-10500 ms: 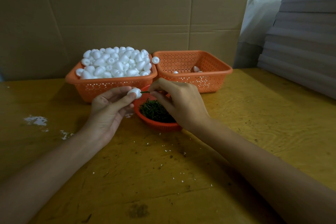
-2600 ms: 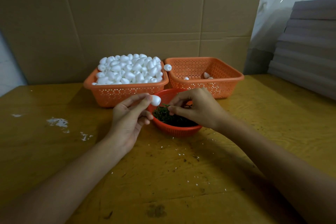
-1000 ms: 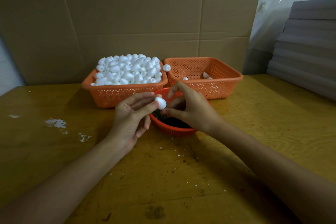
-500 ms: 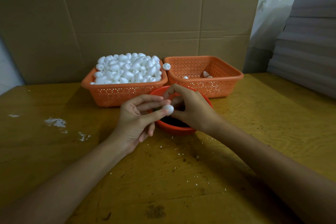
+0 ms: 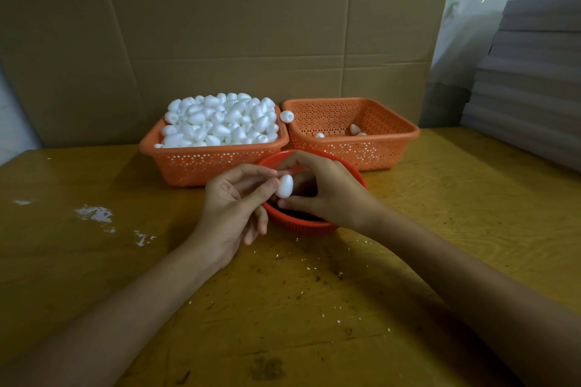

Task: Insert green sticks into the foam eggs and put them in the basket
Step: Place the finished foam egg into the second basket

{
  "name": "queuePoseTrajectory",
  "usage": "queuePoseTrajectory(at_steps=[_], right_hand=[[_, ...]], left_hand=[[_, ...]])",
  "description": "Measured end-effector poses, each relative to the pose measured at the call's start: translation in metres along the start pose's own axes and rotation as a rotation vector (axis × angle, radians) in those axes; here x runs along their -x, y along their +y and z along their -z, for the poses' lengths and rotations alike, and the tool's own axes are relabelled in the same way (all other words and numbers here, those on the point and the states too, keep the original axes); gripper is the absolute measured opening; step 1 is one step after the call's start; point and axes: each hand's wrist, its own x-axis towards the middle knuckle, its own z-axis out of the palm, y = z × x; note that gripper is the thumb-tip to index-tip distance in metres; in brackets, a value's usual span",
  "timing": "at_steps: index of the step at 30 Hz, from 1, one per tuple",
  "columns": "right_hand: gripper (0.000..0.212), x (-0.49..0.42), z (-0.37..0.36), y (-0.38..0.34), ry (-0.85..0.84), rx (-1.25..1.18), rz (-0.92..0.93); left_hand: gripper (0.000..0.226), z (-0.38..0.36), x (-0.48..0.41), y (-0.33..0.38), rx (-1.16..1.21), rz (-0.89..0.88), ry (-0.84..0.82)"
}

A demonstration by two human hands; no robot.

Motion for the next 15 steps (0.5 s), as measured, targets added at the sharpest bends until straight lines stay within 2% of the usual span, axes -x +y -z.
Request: queuePoseTrajectory(at_steps=[15], right_hand=[[0.041, 0.001, -0.004, -0.0019, 0.065, 0.031, 0.013]], left_hand=[[0.031, -0.0011, 0.0019, 0.002, -0.07, -0.022, -0.005]])
